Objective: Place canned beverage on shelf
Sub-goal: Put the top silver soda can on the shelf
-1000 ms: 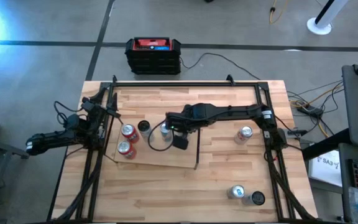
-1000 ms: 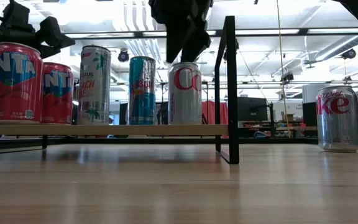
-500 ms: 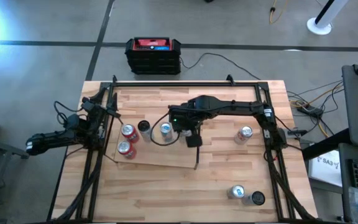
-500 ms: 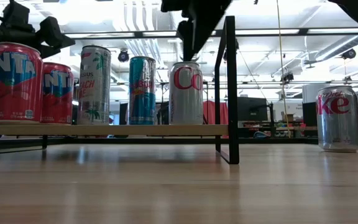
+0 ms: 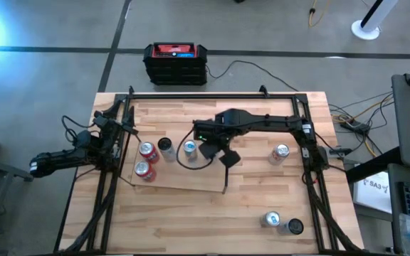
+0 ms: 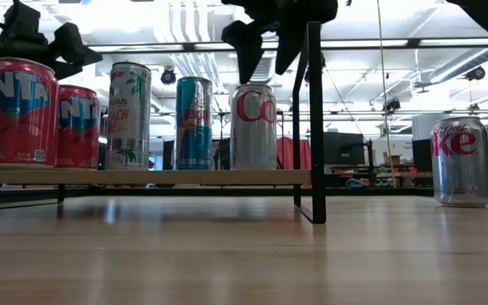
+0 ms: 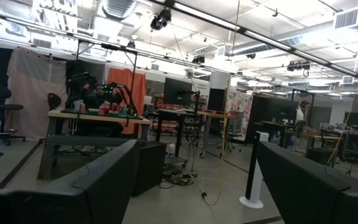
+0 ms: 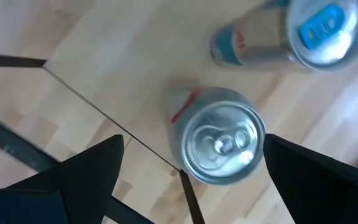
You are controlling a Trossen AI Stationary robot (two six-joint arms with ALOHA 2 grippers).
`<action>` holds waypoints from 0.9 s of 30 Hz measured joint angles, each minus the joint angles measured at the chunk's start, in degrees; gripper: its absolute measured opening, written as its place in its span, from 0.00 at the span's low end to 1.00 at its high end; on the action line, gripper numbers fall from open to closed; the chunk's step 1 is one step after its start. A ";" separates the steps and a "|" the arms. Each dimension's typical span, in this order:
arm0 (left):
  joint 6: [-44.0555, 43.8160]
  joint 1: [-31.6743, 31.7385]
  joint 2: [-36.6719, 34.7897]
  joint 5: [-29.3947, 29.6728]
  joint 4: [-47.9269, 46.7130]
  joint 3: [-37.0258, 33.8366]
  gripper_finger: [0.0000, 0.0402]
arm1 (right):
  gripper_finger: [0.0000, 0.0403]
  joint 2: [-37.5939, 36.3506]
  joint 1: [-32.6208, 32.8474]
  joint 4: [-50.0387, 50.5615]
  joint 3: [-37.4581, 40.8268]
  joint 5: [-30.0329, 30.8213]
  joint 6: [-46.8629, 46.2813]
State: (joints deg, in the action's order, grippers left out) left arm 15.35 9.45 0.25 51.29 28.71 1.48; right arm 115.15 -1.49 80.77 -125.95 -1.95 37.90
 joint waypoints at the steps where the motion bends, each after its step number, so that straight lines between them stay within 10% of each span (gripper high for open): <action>1: -0.02 0.01 0.00 0.00 0.00 0.00 0.77 | 0.92 0.00 -0.06 0.01 0.02 -1.15 1.43; 27: -0.02 0.00 -0.01 -0.01 0.00 0.00 0.77 | 0.92 0.20 -1.93 -5.07 3.78 -5.67 16.79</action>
State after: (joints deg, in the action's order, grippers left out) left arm 15.33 9.45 0.25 51.28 28.71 1.48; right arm 115.35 -3.42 75.70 -122.17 -7.62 54.69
